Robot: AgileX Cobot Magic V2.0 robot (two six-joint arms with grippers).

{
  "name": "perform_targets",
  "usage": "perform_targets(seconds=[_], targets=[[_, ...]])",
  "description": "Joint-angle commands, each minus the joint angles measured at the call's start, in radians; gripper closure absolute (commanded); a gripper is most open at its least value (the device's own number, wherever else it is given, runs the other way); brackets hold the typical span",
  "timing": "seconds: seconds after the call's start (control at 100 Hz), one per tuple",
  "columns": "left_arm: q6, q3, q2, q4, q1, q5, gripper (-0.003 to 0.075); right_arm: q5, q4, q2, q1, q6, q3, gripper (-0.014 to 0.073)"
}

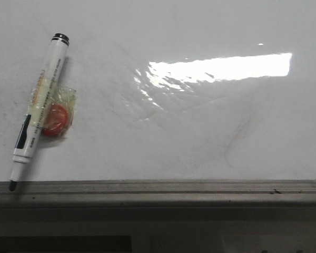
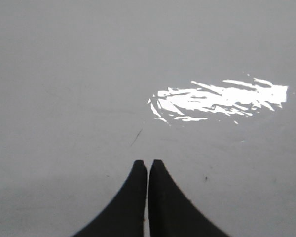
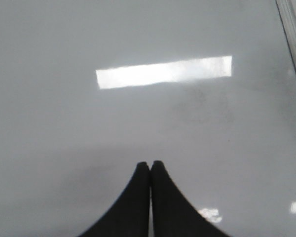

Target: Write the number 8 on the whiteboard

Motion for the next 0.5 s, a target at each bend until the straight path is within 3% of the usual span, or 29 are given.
perform_targets(seconds=[0.0, 0.13, 0.31, 0.49], targets=[[-0.012, 0.030, -0.031, -0.004, 0.003, -0.107, 0.0741, -0.040, 0.003, -0.022, -0.005, -0.008, -0.016, 0.0657], [-0.031, -0.001, -0.031, -0.053, 0.001, -0.077, 0.0741, 0.005, 0.113, -0.022, -0.005, -0.008, -0.061, 0.0657], [-0.031, -0.128, -0.006, -0.050, -0.003, 0.137, 0.0741, 0.129, 0.113, -0.005, -0.005, -0.008, -0.153, 0.0657], [-0.031, -0.199, 0.047, -0.054, -0.003, 0.157, 0.0741, 0.313, 0.113, 0.068, -0.005, -0.008, -0.258, 0.0657]])
